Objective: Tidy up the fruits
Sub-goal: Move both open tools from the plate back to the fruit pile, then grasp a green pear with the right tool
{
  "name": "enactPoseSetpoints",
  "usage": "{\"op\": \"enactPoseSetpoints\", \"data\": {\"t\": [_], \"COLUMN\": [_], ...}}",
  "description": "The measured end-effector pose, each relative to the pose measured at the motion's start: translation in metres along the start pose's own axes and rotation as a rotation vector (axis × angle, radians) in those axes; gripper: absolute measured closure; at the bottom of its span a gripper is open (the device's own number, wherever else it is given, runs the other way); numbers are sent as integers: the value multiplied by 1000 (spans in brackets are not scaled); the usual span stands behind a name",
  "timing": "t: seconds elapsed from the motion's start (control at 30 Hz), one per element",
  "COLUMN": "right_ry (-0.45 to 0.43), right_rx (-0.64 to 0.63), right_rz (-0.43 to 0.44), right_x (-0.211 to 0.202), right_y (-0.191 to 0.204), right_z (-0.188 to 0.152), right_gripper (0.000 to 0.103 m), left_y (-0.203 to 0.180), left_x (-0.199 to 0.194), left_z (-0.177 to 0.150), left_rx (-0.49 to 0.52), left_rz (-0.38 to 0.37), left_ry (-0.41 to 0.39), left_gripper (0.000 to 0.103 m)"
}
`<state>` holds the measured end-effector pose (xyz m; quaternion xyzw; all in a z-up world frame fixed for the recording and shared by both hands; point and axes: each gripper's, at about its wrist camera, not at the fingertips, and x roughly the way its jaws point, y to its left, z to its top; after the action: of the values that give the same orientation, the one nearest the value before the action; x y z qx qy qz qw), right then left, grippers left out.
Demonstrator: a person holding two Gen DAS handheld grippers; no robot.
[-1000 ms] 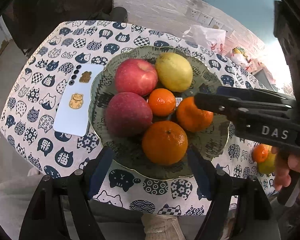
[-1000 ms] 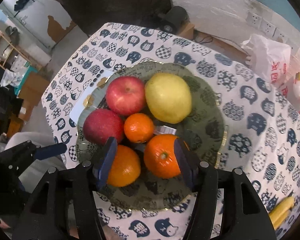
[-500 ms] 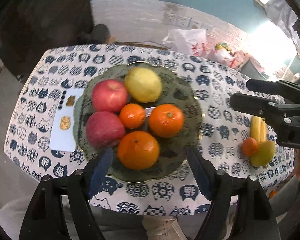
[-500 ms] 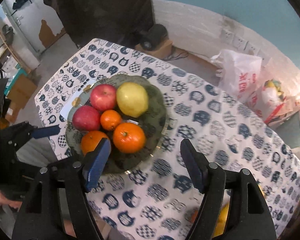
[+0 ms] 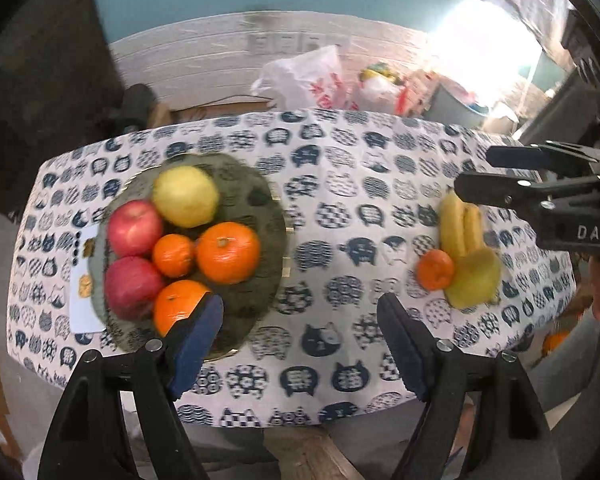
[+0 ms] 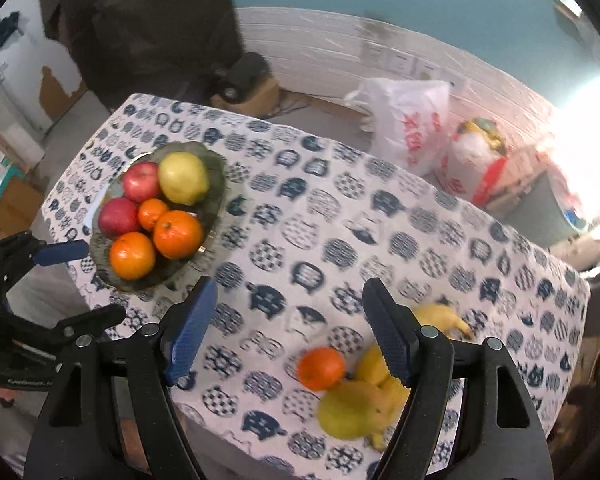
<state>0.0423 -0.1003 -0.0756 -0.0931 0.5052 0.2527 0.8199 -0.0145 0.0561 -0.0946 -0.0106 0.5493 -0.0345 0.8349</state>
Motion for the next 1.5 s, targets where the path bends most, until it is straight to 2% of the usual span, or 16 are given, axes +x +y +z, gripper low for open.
{"op": "enactPoseSetpoints", "data": {"t": [0.23, 0.43, 0.57, 0.77, 1.07, 1.2, 1.27, 1.5], "right_ry": [38, 91, 139, 201, 243, 225, 224, 215], "right_rx": [32, 72, 92, 124, 126, 111, 88, 87], "right_rz": [-28, -19, -17, 3, 29, 36, 40, 54], "right_x": [0, 9, 20, 38, 62, 68, 71, 69], "right_y": [-24, -42, -50, -62, -62, -58, -54, -59], "right_z": [-27, -53, -72, -94, -108, -108, -109, -108], "right_gripper": [28, 28, 28, 28, 28, 28, 36, 38], "left_y": [-34, -53, -62, -76, -90, -89, -89, -93], "left_x": [12, 28, 44, 58, 83, 89, 91, 98], "left_z": [1, -1, -7, -8, -9, -6, -5, 4], "left_rx": [71, 119, 123, 164, 216, 207, 204, 181], "left_rz": [-34, -38, -68, -70, -62, -65, -64, -92], "left_ry": [35, 70, 107, 121, 172, 187, 191, 205], "left_gripper": [22, 22, 22, 22, 22, 22, 22, 22]}}
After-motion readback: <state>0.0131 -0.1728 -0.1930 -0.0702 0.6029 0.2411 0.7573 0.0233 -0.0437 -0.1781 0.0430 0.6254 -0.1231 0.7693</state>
